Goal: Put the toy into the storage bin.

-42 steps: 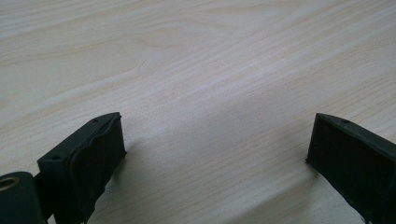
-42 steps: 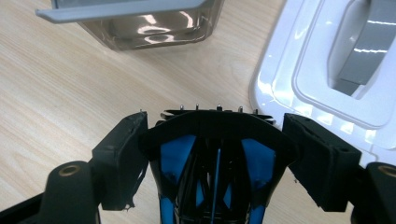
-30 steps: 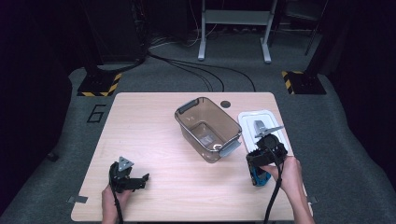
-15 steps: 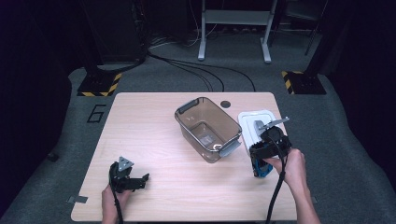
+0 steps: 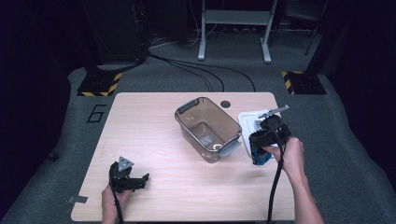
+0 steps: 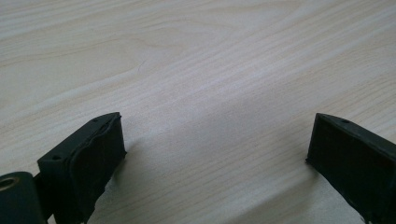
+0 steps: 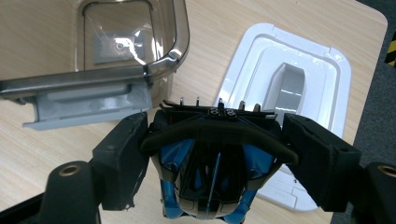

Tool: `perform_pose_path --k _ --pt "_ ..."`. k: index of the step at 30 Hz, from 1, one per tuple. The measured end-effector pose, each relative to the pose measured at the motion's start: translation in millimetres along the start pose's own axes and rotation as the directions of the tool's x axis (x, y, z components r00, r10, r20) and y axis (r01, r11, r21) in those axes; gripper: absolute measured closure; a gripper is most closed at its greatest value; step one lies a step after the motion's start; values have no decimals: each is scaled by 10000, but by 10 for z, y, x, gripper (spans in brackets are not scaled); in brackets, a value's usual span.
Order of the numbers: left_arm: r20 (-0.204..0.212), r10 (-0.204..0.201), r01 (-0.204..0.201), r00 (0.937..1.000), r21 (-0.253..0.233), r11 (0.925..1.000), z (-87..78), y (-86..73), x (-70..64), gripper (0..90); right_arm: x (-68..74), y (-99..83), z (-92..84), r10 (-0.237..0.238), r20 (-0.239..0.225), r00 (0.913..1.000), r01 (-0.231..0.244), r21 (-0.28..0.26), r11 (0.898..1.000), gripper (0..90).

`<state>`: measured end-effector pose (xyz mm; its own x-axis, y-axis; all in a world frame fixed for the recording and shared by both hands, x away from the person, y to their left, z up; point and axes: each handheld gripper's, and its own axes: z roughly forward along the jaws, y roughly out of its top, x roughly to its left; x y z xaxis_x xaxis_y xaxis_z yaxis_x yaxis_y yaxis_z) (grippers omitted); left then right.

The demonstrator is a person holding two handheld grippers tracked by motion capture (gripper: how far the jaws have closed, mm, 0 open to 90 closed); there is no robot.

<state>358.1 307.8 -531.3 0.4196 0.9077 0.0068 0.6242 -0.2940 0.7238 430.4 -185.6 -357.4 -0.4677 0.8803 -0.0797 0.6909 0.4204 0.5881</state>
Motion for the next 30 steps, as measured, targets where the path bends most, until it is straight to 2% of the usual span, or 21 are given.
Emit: perform_pose_path --k 13,20,30 --pt "0 -3 3 10000 -1 10000 0 0 0 39 -108 242 48 43 212 9998 -44 74 10000 244" --pt "-5 -199 199 9998 -105 9997 8 -3 -13 39 -133 448 31 -98 517 9986 100 -38 9999 244" --pt "9 5 -5 10000 21 10000 -1 1 1 39 -180 675 44 -216 764 9968 214 26 9998 244"
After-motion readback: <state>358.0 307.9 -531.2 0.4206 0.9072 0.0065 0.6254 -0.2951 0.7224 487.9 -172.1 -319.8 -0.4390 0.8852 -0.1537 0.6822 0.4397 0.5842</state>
